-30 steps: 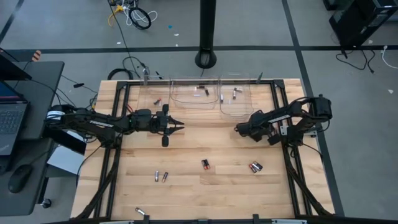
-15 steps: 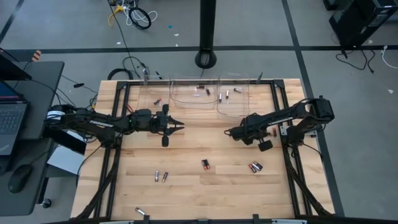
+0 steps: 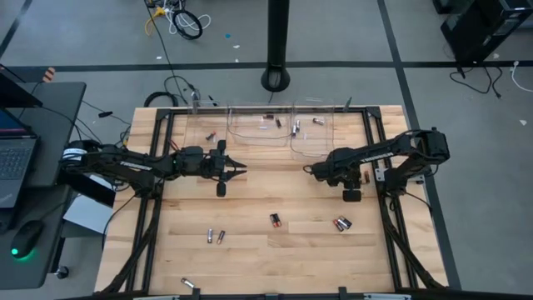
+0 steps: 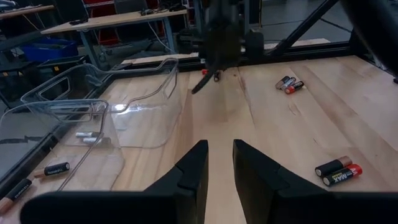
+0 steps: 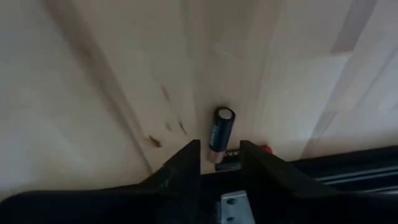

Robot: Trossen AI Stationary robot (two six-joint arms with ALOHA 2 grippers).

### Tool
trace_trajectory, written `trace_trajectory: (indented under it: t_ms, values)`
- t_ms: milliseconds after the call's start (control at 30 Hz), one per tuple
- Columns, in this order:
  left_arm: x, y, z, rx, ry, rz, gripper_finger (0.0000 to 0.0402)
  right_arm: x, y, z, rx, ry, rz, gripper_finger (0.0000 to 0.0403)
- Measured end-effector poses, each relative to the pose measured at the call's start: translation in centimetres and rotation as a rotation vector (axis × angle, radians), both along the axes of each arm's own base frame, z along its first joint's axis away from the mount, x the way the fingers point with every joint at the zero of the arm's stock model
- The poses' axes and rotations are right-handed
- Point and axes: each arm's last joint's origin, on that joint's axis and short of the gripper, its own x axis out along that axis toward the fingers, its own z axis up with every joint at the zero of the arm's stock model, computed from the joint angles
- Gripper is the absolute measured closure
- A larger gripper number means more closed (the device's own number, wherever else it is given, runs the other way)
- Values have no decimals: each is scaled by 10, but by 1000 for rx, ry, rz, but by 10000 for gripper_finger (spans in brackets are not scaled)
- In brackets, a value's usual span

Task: Sort batteries
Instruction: Put the black battery into the middle transparent bin

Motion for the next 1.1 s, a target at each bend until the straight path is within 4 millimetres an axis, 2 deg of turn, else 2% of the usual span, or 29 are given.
trace_trajectory:
  t_ms: [200, 733, 867, 1033, 1100]
  values:
    - [0, 0, 0, 0, 0, 0, 321, -1, -8, -11, 8, -51, -29, 256]
    - [0, 0, 0, 0, 2, 0, 321, 0, -15, -33, 33, 60, -39, 264]
    - [0, 0, 0, 0, 2, 0, 321, 1, -16, -38, 46, 91, -28, 286]
    - [0, 0, 0, 0, 2, 0, 321, 1, -16, -39, 72, 99, -6, 345]
    - [0, 0, 0, 0, 2, 0, 321, 1, -16, -38, 80, 104, 2, 349]
